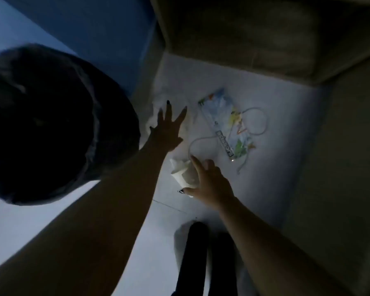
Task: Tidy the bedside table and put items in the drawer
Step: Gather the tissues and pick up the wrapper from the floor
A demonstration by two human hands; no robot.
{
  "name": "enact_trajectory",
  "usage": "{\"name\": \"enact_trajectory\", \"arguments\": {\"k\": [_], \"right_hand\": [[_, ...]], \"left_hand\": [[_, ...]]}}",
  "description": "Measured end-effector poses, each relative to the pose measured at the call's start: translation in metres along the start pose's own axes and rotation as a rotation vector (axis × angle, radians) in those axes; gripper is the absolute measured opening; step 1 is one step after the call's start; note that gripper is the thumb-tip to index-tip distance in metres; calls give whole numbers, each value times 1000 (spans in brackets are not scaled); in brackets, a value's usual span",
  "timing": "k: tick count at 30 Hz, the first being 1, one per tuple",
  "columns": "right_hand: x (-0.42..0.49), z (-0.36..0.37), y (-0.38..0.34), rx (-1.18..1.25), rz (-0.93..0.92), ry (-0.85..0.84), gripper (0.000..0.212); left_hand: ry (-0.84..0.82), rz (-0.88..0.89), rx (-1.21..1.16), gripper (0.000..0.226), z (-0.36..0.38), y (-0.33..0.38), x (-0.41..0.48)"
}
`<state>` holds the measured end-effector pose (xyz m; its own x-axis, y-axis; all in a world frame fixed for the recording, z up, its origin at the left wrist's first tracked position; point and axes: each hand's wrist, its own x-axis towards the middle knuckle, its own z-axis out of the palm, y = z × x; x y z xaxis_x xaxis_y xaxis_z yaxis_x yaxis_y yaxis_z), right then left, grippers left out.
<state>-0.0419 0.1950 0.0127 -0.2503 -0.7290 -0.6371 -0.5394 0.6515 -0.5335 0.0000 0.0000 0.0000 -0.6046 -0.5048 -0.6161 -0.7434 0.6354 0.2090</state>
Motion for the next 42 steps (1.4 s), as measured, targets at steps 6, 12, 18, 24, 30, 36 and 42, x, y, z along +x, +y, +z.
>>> {"name": "enact_trajectory", "arguments": {"k": [6,12,18,24,30,36,42], "right_hand": [[19,43,14,16,-70,135,93],[15,46,11,65,-61,168,88],[-46,-37,-24,41,28,217,87],[-127,-197,-94,88,107,354,85],[-174,-376,-166,142,95,614,91],[-145,-514,-174,86,136,820,82],[-60,-607,-146,86,110,879,88]], "left_hand": [[105,-66,-38,72,48,-20,27],[380,17,57,31,43,-26,22],[248,-28,-181,29,-47,8,-40],[245,-9,-277,34,-192,76,-130],[471,125,-250,32,-380,147,-173],[667,286,-256,25,-494,208,-114],[741,337,-234,34,-554,242,-10]]}}
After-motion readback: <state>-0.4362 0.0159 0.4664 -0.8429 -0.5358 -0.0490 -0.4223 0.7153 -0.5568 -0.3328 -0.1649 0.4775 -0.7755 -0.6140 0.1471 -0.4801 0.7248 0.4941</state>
